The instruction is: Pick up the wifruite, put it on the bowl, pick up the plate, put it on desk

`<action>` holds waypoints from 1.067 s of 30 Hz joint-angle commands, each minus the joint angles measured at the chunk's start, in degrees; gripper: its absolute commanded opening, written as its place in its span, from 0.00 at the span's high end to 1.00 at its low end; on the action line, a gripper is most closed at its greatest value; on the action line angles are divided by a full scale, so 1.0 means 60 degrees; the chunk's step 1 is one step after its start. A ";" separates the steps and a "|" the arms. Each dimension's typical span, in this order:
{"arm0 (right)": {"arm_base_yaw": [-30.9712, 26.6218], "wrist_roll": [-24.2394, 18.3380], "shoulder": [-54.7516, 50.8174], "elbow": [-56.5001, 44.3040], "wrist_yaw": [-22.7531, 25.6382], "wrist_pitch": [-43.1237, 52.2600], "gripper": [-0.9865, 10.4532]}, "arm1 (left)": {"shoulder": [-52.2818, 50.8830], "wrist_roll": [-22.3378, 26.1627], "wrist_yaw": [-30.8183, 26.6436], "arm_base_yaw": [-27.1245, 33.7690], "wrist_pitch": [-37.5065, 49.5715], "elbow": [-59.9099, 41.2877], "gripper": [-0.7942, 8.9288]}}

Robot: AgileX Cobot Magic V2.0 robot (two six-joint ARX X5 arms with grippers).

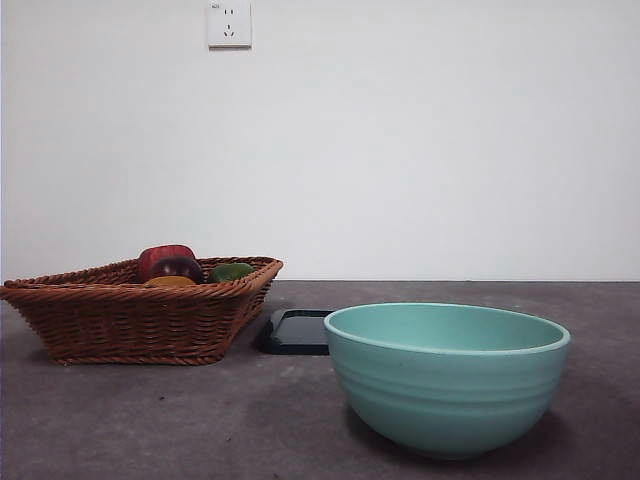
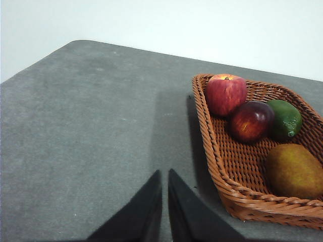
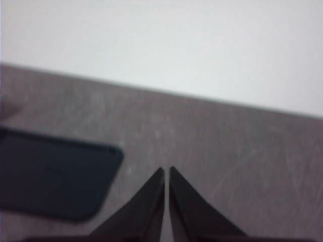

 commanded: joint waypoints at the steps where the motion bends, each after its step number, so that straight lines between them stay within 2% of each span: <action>1: -0.0178 0.0135 -0.0295 -0.0375 0.0040 0.0175 0.91 | -0.0018 0.0080 -0.0058 0.0004 -0.0062 -0.0200 0.90; 9: -0.0423 0.0834 -0.0794 -0.1279 0.0146 0.0171 0.91 | -0.0018 0.0080 -0.0058 0.0004 -0.0062 -0.0200 0.90; 12: -0.0444 0.1071 -0.0849 -0.1348 0.0295 -0.0277 0.91 | -0.0018 0.0080 -0.0058 0.0004 -0.0062 -0.0200 0.90; 32: -0.0557 0.1071 -0.0951 -0.1348 0.0284 -0.0350 0.91 | -0.0018 0.0080 -0.0058 0.0004 -0.0062 -0.0200 0.90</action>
